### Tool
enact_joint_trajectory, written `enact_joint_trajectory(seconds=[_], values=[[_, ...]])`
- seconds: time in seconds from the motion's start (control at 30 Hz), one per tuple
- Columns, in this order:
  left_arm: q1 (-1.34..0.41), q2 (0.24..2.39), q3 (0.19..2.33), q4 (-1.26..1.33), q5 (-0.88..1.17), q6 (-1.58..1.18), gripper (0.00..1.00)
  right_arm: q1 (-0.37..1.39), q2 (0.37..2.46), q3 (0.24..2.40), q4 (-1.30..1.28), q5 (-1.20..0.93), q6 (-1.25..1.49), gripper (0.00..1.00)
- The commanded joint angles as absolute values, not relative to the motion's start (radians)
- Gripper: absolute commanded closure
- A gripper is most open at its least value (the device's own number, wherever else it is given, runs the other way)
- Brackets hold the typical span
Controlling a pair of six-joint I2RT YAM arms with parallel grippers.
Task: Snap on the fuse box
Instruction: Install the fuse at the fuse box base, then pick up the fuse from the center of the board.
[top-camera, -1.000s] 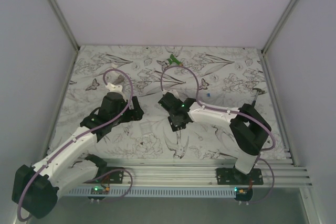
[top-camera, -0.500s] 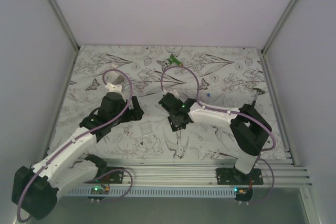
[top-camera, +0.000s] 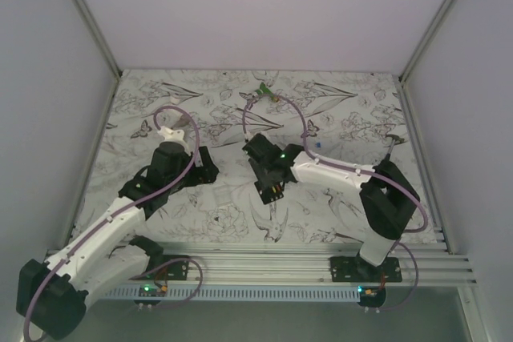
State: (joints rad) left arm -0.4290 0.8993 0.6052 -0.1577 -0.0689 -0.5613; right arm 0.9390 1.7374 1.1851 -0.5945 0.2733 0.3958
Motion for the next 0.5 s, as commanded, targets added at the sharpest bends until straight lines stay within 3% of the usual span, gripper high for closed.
enact_joint_trajectory(seconds=[0.0,0.17,0.47], values=[[-0.42,0.877,0.587,-0.172,-0.064,-0.567,0.0,0.868,1.68,1.26,-0.602,0.317,0.343,0.54],[-0.42,0.876,0.588,-0.173,-0.062,-0.568,0.0,0.681,1.704,1.265,-0.561,0.384,0.342,0.49],[-0.42,0.882,0.587,-0.174,-0.067,-0.566,0.0,0.422,1.87,1.361,-0.452,0.4,0.337,0.54]])
